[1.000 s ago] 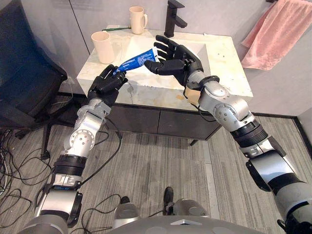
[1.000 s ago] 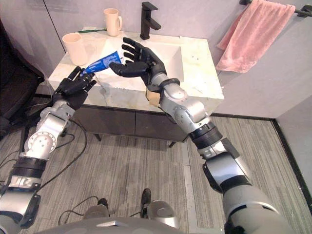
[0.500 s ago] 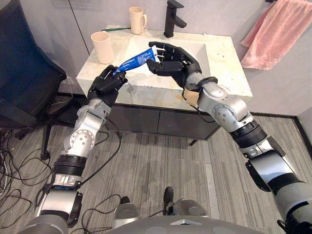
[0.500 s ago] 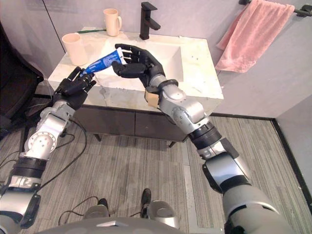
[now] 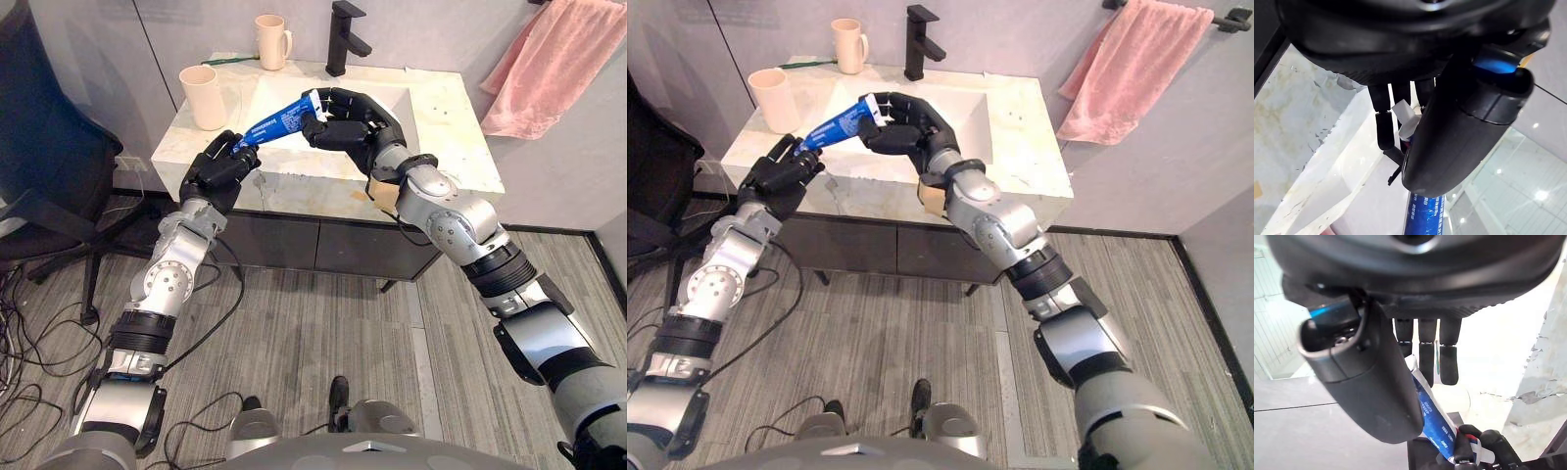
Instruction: Organize the bathroom.
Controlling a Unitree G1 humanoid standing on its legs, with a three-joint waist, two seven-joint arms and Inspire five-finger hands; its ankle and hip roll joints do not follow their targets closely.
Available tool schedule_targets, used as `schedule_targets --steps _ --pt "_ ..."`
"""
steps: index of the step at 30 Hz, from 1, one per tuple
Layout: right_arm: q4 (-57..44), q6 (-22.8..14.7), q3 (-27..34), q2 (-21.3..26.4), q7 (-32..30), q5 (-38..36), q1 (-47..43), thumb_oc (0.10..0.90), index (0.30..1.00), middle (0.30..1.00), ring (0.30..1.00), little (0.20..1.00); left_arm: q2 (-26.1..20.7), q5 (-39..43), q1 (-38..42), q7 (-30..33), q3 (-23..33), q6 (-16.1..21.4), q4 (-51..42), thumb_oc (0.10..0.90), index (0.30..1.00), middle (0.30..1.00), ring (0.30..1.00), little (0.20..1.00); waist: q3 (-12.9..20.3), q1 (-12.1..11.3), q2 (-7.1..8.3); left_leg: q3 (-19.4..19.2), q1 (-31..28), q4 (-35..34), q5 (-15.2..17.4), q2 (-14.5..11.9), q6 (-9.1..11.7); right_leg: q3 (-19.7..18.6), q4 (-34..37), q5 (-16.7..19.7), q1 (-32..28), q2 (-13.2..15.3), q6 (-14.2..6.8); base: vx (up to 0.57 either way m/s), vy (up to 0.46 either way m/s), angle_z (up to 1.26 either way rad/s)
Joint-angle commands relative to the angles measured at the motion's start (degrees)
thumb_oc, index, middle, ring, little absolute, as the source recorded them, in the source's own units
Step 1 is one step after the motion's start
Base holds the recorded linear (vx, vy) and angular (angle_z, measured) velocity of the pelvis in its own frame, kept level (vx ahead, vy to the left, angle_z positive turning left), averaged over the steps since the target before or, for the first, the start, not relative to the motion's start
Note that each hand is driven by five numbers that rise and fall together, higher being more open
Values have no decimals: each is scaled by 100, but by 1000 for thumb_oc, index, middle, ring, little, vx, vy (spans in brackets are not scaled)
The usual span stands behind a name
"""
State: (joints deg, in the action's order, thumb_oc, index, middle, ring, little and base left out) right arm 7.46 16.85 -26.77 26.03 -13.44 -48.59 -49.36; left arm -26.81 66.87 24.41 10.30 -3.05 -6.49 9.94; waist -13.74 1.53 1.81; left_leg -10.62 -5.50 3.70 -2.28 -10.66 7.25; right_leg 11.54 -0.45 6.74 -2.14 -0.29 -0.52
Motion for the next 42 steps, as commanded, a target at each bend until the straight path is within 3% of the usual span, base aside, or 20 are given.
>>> schedule_targets --steps 1,26,42 --pt "-353 -543 19 -355 115 -185 -790 400 300 300 300 300 -49 15 218 -182 217 421 -592 800 900 900 900 900 976 -108 8 -222 402 301 -103 -227 -79 -280 63 -1070 -346 117 -144 0 0 0" --pt "-519 -586 454 55 -69 -8 -706 400 300 300 300 300 -88 -654 -838 -512 583 135 -1496 800 900 900 900 900 905 -320 -41 -121 489 403 -29 -135 -106 -218 105 -1094 -363 164 -112 -1 0 0" --pt "-692 -521 804 383 -219 72 -671 400 300 300 300 300 -185 -616 -1842 -980 1001 -578 -2129 800 900 900 900 900 836 -512 -134 -23 554 425 -6 -37 -105 -55 108 -1091 -337 258 -113 -9 3 5"
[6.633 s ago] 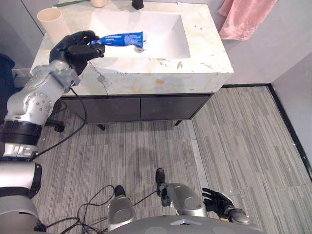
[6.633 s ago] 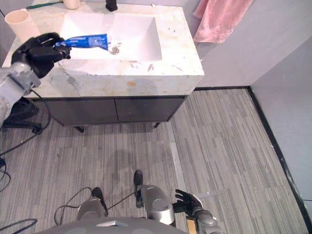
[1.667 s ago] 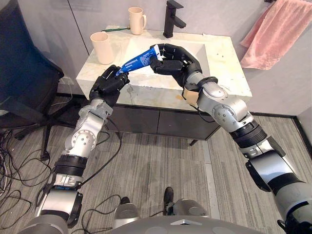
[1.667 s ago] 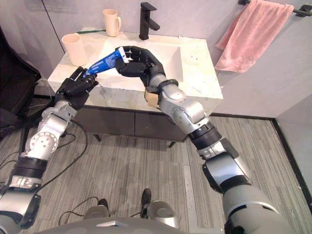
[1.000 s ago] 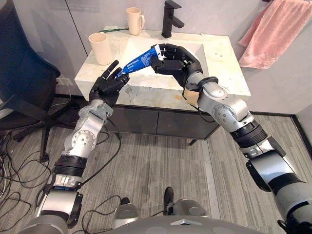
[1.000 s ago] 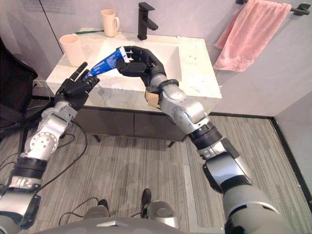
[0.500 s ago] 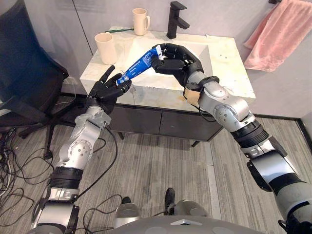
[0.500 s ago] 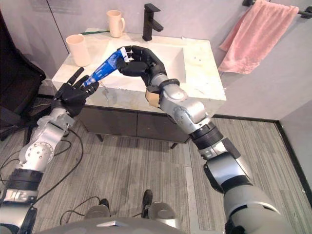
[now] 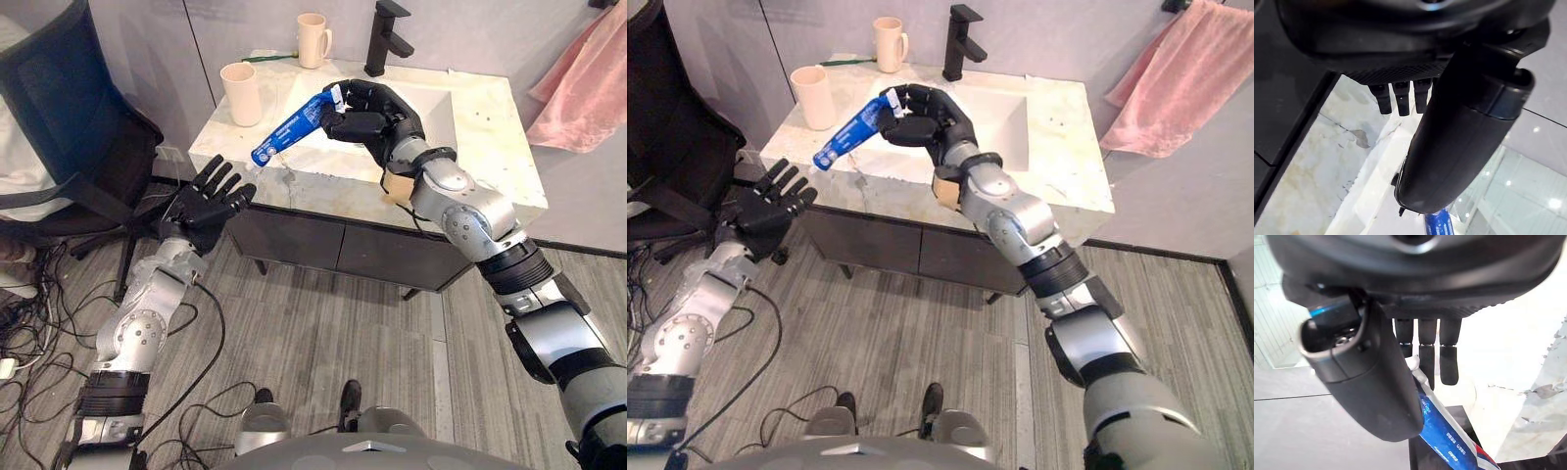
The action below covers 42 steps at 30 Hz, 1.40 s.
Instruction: Organize the bathroom.
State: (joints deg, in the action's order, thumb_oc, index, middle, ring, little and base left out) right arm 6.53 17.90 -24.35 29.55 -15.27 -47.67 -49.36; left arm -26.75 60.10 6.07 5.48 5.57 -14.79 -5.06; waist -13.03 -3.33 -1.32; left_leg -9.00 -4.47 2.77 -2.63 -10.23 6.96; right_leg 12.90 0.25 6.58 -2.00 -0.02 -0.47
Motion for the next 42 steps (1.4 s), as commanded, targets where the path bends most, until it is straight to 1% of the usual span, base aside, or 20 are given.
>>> schedule_targets --steps 1,7,10,12,14,17,18,20,22,23,24,31,33,35,37,38,39,40,41,42 --pt "-620 -621 589 69 -33 -31 -669 400 300 300 300 300 -181 45 -81 -538 166 225 -649 800 900 900 900 900 761 -31 172 -184 458 526 30 -76 -77 -192 37 -1075 -348 234 -116 0 0 0" --pt "-614 -560 686 131 -16 -4 -635 400 300 300 300 300 -116 -10 -291 -217 303 369 -625 800 900 900 900 900 754 -50 143 -172 461 535 31 -51 -85 -200 41 -1080 -345 245 -112 0 0 0" --pt "-552 -607 738 138 -32 76 -611 400 300 300 300 300 50 -645 -458 905 563 831 -150 800 900 900 900 900 751 -93 171 -151 446 524 61 -22 -98 -154 47 -1094 -361 255 -107 0 0 0" --pt "-539 -578 763 122 -98 174 -647 400 300 300 300 300 196 -521 -555 1420 795 1163 350 800 900 900 900 900 752 -129 212 -109 443 512 83 3 -110 -112 44 -1107 -373 255 -101 0 0 0" --pt "-464 -552 744 106 -170 201 -770 400 300 300 300 300 440 -1006 -681 1711 1024 1447 1068 800 900 900 900 900 770 -166 257 -45 447 496 79 20 -103 -77 26 -1128 -366 247 -100 0 0 0" --pt "-402 -543 692 153 -246 155 -903 400 300 300 300 300 554 -1384 -778 1802 1115 1451 1631 800 900 900 900 900 777 -185 294 -24 446 459 100 29 -112 -35 22 -1140 -364 252 -103 -13 -9 9" --pt "-365 -554 665 201 -282 103 -968 400 300 300 300 300 613 -1497 -852 1851 1134 1502 2103 800 900 900 900 900 793 -191 316 -12 432 407 112 37 -121 -13 26 -1143 -364 251 -110 -10 2 12" --pt "-71 -712 628 404 -125 -58 -1116 400 300 300 300 300 788 -1726 -1086 1535 1093 1845 3470 800 900 900 900 900 838 -201 374 8 398 302 96 28 -112 13 40 -1138 -358 233 -135 -11 14 13" --pt "-45 -729 622 414 -110 -65 -1130 400 300 300 300 300 796 -1893 -1094 1566 1092 1868 3536 800 900 900 900 900 840 -201 376 9 398 298 94 27 -110 13 41 -1138 -358 231 -136 -11 15 11" --pt "55 -766 664 485 20 -106 -1179 400 300 300 300 300 715 -2470 -1185 1538 939 1988 4079 800 900 900 900 900 837 -196 397 -22 377 269 100 24 -115 16 40 -1126 -361 224 -150 -21 23 9" --pt "76 -786 669 526 66 -115 -1181 400 300 300 300 300 694 -2504 -1218 1487 834 2006 4348 800 900 900 900 900 833 -194 405 -18 380 263 90 24 -120 8 38 -1119 -358 219 -153 -21 23 5" --pt "203 -866 643 527 320 -87 -1196 400 300 300 300 300 754 -2425 -1244 1048 558 1703 5780 800 900 900 900 900 776 -144 422 -15 475 460 52 19 -132 -65 10 -1114 -354 181 -133 -19 37 9" --pt "220 -857 602 463 405 -57 -1170 400 300 300 300 300 787 -2198 -1188 806 479 1415 6231 800 900 900 900 900 733 -104 413 -42 552 664 33 3 -123 -126 -15 -1128 -363 148 -101 -20 55 0" --pt "206 -818 586 391 461 28 -1127 400 300 300 300 300 768 -2840 -1109 659 330 1338 6700 800 900 900 900 900 658 -50 422 -168 617 957 46 -8 -118 -134 -37 -1129 -392 130 -63 -8 52 -1" --pt "122 -754 570 324 444 172 -1040 400 300 300 300 300 734 -3271 -1015 562 -30 1028 7023 800 900 900 900 900 593 35 410 -504 753 1285 51 15 -100 -80 -16 -1105 -459 104 -29 9 73 12" --pt "79 -761 556 309 437 273 -995 400 300 300 300 300 704 -3552 -959 469 -199 895 7122 800 900 900 900 900 563 110 419 -761 751 1329 207 41 -162 -35 -24 -1096 -463 142 -45 15 117 52" --pt "110 -817 532 282 458 414 -980 400 300 300 300 300 669 -3669 -871 372 -360 696 7210 800 900 900 900 900 515 195 432 -983 711 1480 481 104 -267 -14 -49 -1097 -468 196 -60 5 167 70" --pt "160 -982 538 298 580 602 -886 400 300 300 300 300 662 -3715 -787 244 -552 622 7436 800 900 900 900 900 463 191 390 -893 902 1692 680 543 -401 74 -166 -1088 -415 261 -126 3 170 74" --pt "207 -1116 532 357 677 638 -811 400 300 300 300 300 654 -3648 -803 122 -645 693 7538 800 900 900 900 900 448 201 328 -1016 945 1571 684 693 -418 152 -217 -1072 -378 283 -193 33 215 64" --pt "330 -1451 581 373 972 836 -664 400 300 300 300 300 611 -3775 -901 -69 -774 672 7597 800 900 900 900 900 377 162 227 -1057 886 1259 692 827 -468 283 -499 -1121 -258 400 -336 11 201 45"
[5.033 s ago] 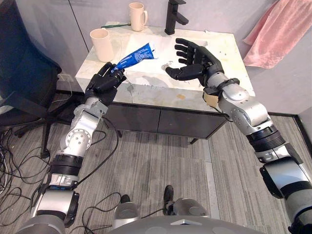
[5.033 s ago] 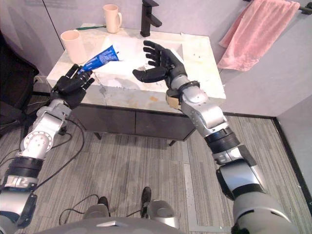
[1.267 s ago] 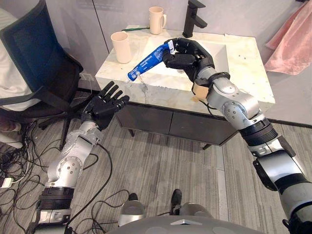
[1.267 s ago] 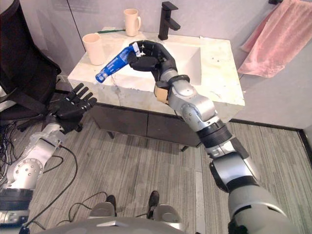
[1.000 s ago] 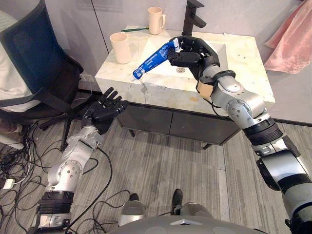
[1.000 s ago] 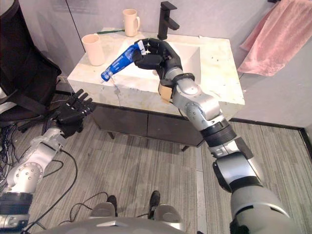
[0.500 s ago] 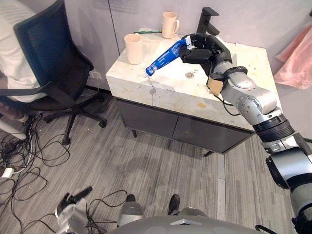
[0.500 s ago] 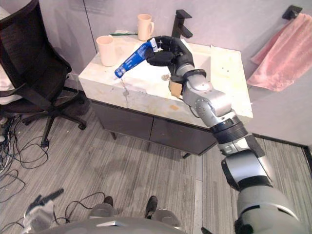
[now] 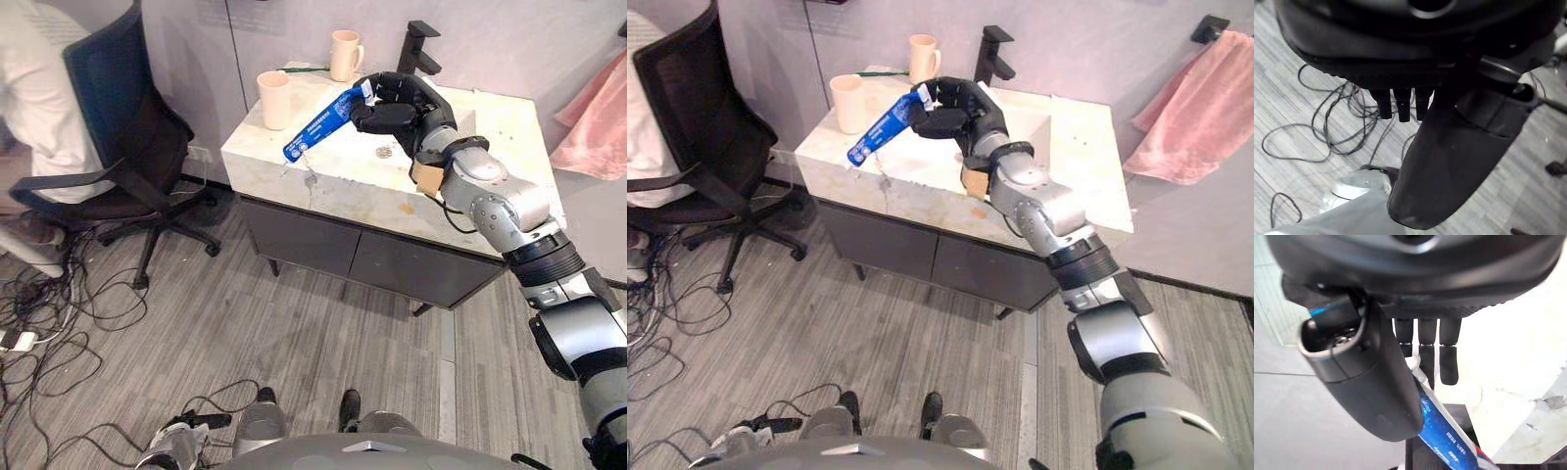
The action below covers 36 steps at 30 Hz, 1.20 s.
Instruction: Organize the bathroom.
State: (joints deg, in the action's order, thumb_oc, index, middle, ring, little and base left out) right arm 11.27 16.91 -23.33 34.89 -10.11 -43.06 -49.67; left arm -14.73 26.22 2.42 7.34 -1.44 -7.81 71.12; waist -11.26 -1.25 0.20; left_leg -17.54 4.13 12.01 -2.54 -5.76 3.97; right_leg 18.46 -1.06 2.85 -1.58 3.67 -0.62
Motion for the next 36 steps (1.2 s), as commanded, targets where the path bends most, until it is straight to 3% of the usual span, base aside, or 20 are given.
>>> schedule_targets --steps 1,4,5,6,7,10,12,13,16,19,23,26,32,36 --pt "-230 -1428 424 -263 371 528 -584 400 300 300 300 300 -606 -593 -507 -327 -231 -209 -81 800 900 900 900 900 178 -40 21 -189 6 220 701 469 -252 -215 -501 -785 -199 110 -373 -21 223 21" --pt "-317 -1525 383 -412 376 796 -588 400 300 300 300 300 -647 -563 -410 -328 -513 -447 -138 800 900 900 900 900 68 -12 -180 -240 -10 -151 602 577 -448 -180 -1275 -1095 130 162 -370 -104 200 -4" --pt "-688 -1470 407 -428 293 817 -520 400 300 300 300 300 -716 -493 -372 -326 -586 -440 -93 800 900 900 900 900 -75 114 -400 -166 -110 -522 449 644 -539 -394 -2545 -1242 760 122 -453 -141 290 -1" --pt "-834 -1440 441 -419 278 821 -463 400 300 300 300 300 -720 -468 -345 -320 -603 -446 -63 800 900 900 900 900 -138 182 -461 -139 -177 -620 434 673 -555 -495 -2802 -1191 979 138 -493 -115 266 -3" --pt "-989 -1392 486 -405 308 877 -400 400 300 300 300 300 -717 -381 -295 -308 -643 -444 10 800 900 900 900 900 -206 269 -525 -108 -269 -736 418 725 -555 -569 -2760 -1117 1139 180 -531 -31 136 -1" --pt "-1273 -1338 513 -304 176 1073 -279 400 300 300 300 300 -689 -437 -225 -347 -706 -310 135 800 900 900 900 900 -333 434 -625 128 -429 -868 474 940 -583 -789 -1714 -727 1166 292 -623 12 50 16" --pt "-1291 -1432 539 -217 130 1135 -269 400 300 300 300 300 -715 -492 -193 -372 -760 -252 147 800 900 900 900 900 -384 522 -609 231 -383 -736 682 1077 -644 -1124 -1104 -201 1339 445 -816 3 -32 27" --pt "-1284 -1444 540 -210 129 1134 -273 400 300 300 300 300 -719 -499 -187 -377 -765 -249 149 800 900 900 900 900 -386 526 -611 233 -372 -711 708 1081 -649 -1148 -1058 -158 1353 455 -832 11 -51 39" --pt "-1171 -1396 538 -171 45 1157 -457 400 300 300 300 300 -770 -667 -73 -541 -899 -111 253 800 900 900 900 900 -420 610 -489 359 -351 -395 1191 1310 -717 -1706 -188 764 1611 814 -1115 80 -103 47" --pt "-1072 -1388 540 -158 24 1174 -510 400 300 300 300 300 -778 -778 -33 -560 -941 -131 250 800 900 900 900 900 -465 612 -442 401 -354 -128 1400 1317 -762 -1824 -60 958 1707 940 -1128 111 -120 22" --pt "-952 -1408 578 -126 -26 1271 -409 400 300 300 300 300 -782 -1008 -74 -588 -1000 -133 229 800 900 900 900 900 -477 616 -386 536 -195 448 1607 1262 -820 -2090 -384 765 1653 900 -1064 164 -200 36" --pt "-818 -1592 572 -183 -74 1291 -333 400 300 300 300 300 -806 -984 -59 -638 -1057 -201 164 800 900 900 900 900 -429 642 -411 559 -126 762 1724 1157 -841 -2129 -783 405 1624 744 -1016 208 -207 74" --pt "-857 -1705 647 -329 -91 1416 -274 400 300 300 300 300 -832 -945 -51 -663 -997 -259 132 800 900 900 900 900 -338 667 -369 605 -186 799 1694 1028 -800 -2158 -1018 91 1526 460 -897 159 -133 23" --pt "-960 -1766 808 -256 -62 1304 -241 400 300 300 300 300 -851 -993 -47 -743 -984 -317 128 800 900 900 900 900 -214 691 -261 700 -373 695 1641 905 -770 -2114 -1175 -93 1440 261 -820 196 -132 12"
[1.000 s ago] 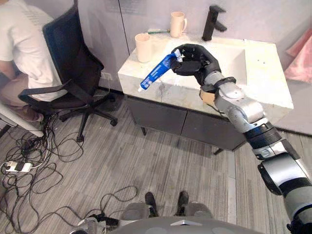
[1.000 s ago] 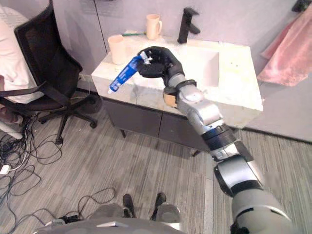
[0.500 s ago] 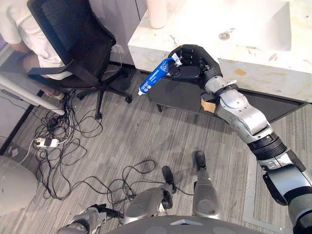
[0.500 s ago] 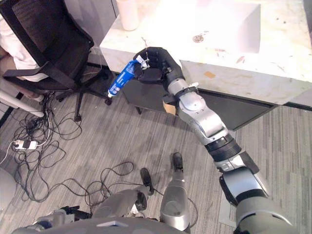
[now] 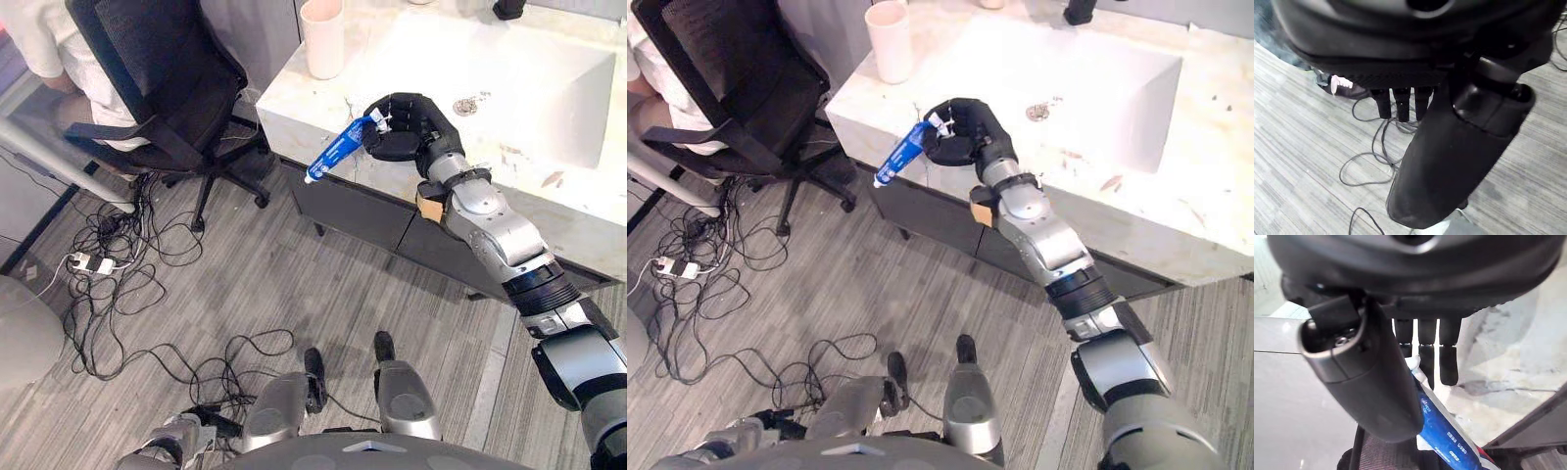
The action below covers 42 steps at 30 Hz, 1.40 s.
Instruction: Organize the bathroom.
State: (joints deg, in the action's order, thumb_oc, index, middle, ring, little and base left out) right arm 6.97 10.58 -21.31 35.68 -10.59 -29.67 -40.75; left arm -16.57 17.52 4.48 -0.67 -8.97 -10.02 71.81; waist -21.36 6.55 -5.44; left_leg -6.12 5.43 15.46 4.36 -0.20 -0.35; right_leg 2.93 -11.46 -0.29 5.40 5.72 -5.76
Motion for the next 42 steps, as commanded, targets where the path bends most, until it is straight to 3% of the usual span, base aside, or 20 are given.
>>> schedule_targets --steps 1,7,9,12,13,14,16,17,18,20,23,34,37,38,39,40,41,42 --pt "-561 -1123 638 -326 -22 -59 -1128 400 300 300 300 300 -669 -138 -259 71 -217 -131 62 800 900 900 900 900 831 -92 336 -437 -555 326 956 326 -338 -538 -142 208 730 35 -308 195 -133 25" --pt "-645 -1053 769 -260 30 -239 -1057 400 300 300 300 300 -665 -188 -415 176 -91 -156 104 800 900 900 900 900 1030 -129 490 -447 -823 123 919 201 -308 -408 -42 136 542 -53 -292 169 -140 18" --pt "-593 -1015 824 -210 79 -404 -1103 400 300 300 300 300 -661 -230 -487 209 5 -121 131 800 900 900 900 900 1136 -155 558 -474 -840 294 890 66 -192 -361 42 13 338 -138 -166 166 -179 11" --pt "-586 -879 829 -178 47 -471 -1185 400 300 300 300 300 -609 -418 -495 181 35 -120 99 800 900 900 900 900 1175 -213 610 -257 -412 1356 31 -163 208 -382 205 -68 29 -366 141 116 -190 15" --pt "-571 -841 819 -157 45 -464 -1219 400 300 300 300 300 -600 -425 -469 181 -3 -180 73 800 900 900 900 900 1148 -228 660 -204 -128 1961 -204 -214 272 -385 226 -67 -51 -405 246 99 -222 44" --pt "-492 -863 846 -34 62 -397 -1216 400 300 300 300 300 -611 -490 -418 149 -49 -316 -13 800 900 900 900 900 1069 -242 709 -100 539 2784 -340 -302 255 -309 232 -100 -244 -459 414 103 -156 87" --pt "-421 -1004 789 -3 -33 -258 -1124 400 300 300 300 300 -647 -481 -318 123 -227 -549 -153 800 900 900 900 900 983 -260 669 -127 793 2132 -2 -104 46 -369 215 -238 -443 -553 415 143 4 89" --pt "-327 -1107 713 -116 -103 -132 -1126 400 300 300 300 300 -654 -453 -308 143 -324 -632 -224 800 900 900 900 900 943 -300 601 -134 596 1083 166 169 -101 -400 163 -279 -472 -593 348 160 92 28" --pt "-229 -1257 701 -188 -205 -44 -1093 400 300 300 300 300 -637 -524 -292 169 -392 -635 -208 800 900 900 900 900 900 -285 522 -394 473 590 160 210 -170 -357 45 -359 -462 -649 309 135 93 10" --pt "-282 -1257 777 -366 -271 37 -1017 400 300 300 300 300 -641 -406 -346 229 -444 -548 -136 800 900 900 900 900 883 -312 495 -109 267 356 175 304 -246 -247 -309 -451 -278 -601 254 92 32 -10" --pt "-390 -1241 923 -368 -141 38 -888 400 300 300 300 300 -712 -422 -441 249 -360 -438 -18 800 900 900 900 900 911 -244 396 -101 -192 -127 119 281 -213 -236 -608 -472 35 -560 57 95 6 -19" --pt "-537 -1335 1088 -145 -72 -284 -889 400 300 300 300 300 -825 -204 -495 177 -327 -426 -2 800 900 900 900 900 972 -246 278 -182 -382 -430 177 408 -271 -270 -384 -492 8 -498 -1 36 24 -22" --pt "-494 -1447 1125 -102 -22 -327 -888 400 300 300 300 300 -856 -346 -587 196 -249 -381 -13 800 900 900 900 900 968 -320 210 -274 -408 -531 145 367 -309 -109 -918 -683 181 -496 -7 -11 -5 -17" --pt "-515 -1455 1065 -96 -50 -333 -975 400 300 300 300 300 -902 -210 -664 294 -178 -345 -45 800 900 900 900 900 927 -344 182 -327 -449 -502 186 333 -348 -67 -1216 -452 497 -294 -109 -28 -43 -13" --pt "-515 -1455 1065 -96 -50 -333 -975 400 300 300 300 300 -902 -210 -664 294 -178 -345 -45 800 900 900 900 900 927 -344 182 -327 -449 -502 186 333 -348 -67 -1216 -452 497 -294 -109 -6 -118 -36" --pt "-522 -1488 1015 -118 -70 -243 -1041 400 300 300 300 300 -938 -144 -637 301 -137 -337 -81 800 900 900 900 900 885 -325 196 -380 -523 -441 337 326 -355 -125 -635 -85 656 99 -279 10 -77 -30" --pt "-522 -1488 1015 -118 -70 -243 -1041 400 300 300 300 300 -938 -144 -637 301 -137 -337 -81 800 900 900 900 900 885 -325 196 -380 -523 -441 337 326 -355 -125 -635 -85 656 99 -279 11 -150 -30" --pt "-550 -1497 1004 -120 -117 -210 -1082 400 300 300 300 300 -954 -90 -586 320 -171 -370 -126 800 900 900 900 900 854 -307 235 -365 -547 -415 444 334 -349 -235 -233 237 688 293 -391 22 -207 -15"
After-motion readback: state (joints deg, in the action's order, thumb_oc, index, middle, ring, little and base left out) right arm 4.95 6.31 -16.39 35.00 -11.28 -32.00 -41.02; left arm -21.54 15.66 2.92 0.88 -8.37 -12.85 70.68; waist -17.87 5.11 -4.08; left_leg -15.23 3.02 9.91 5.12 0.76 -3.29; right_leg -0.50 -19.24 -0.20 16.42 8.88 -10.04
